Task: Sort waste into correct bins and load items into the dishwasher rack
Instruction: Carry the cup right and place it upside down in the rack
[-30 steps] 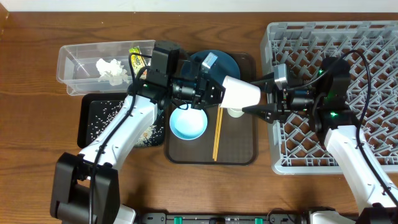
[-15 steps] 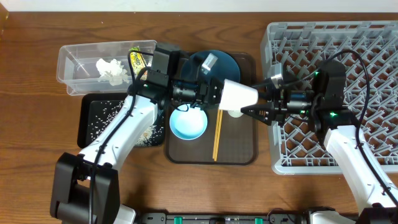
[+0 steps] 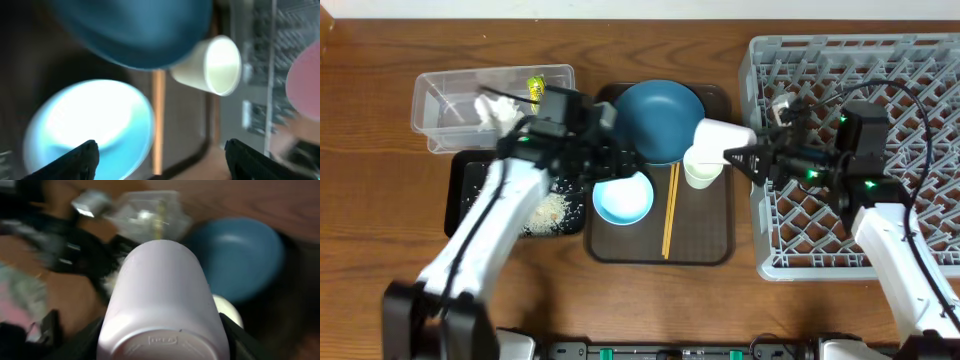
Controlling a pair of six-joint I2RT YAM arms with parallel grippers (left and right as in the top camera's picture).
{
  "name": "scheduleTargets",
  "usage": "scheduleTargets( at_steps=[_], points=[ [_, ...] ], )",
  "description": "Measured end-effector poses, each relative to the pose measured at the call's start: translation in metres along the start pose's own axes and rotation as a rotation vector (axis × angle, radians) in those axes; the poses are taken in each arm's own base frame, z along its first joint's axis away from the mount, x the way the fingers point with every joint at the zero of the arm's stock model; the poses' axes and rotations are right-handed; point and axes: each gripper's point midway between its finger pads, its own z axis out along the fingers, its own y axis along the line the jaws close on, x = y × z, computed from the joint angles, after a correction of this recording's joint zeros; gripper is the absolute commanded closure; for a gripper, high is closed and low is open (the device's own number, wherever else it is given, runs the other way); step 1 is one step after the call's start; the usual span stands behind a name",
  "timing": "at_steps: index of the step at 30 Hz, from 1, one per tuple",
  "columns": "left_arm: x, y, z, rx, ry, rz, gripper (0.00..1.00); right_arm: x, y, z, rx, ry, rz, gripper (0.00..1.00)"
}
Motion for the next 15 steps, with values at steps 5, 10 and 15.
scheduleTargets(
  at_steps=[5, 10, 15],
  points=[
    [-0.001, 0.017, -0.035, -0.116, -0.079, -0.007, 0.16, 0.008, -0.016, -0.022, 0.187, 0.037, 0.085, 0.87],
    [0.002, 0.028, -0.040, -0.181, -0.082, -0.013, 0.16, -0.009, -0.034, -0.060, 0.430, 0.065, 0.149, 0.90],
    [0.001, 0.031, -0.040, -0.201, -0.089, -0.009, 0.16, -0.036, -0.059, -0.119, 0.739, 0.044, 0.169, 0.95]
  ],
)
